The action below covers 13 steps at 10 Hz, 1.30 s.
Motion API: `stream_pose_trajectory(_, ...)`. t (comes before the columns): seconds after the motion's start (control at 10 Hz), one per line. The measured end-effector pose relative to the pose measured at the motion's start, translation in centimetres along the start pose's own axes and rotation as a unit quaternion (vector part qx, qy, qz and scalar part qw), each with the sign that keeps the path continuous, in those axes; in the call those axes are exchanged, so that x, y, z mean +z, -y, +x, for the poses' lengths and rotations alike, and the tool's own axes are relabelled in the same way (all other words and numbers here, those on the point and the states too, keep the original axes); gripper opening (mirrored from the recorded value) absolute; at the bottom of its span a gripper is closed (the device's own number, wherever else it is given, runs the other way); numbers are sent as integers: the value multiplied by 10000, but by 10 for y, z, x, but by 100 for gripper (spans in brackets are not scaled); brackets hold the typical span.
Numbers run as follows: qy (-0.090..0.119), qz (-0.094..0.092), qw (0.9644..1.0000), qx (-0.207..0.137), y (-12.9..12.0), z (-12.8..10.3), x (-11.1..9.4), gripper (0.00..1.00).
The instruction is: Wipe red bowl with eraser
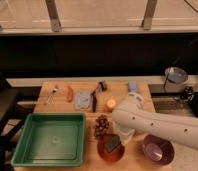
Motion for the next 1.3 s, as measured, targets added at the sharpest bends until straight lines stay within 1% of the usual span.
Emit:
stream_pose_trajectory(0.7, 35, -26, 10000, 31, -2, -1, 2, 0)
stream_pose_trajectory(0.8, 81, -88, 9999, 51, -6, -4, 7, 0)
stream_pose_trajectory(0.9, 126, -192, 9997, 87, -12, -6, 18, 0)
stream_pose_trajectory(1.0, 136, -275, 9995, 116, -17, -7, 25, 0)
stream_pose_trajectory(1.3, -21, -430, 9989, 205, -23, 5, 25, 0)
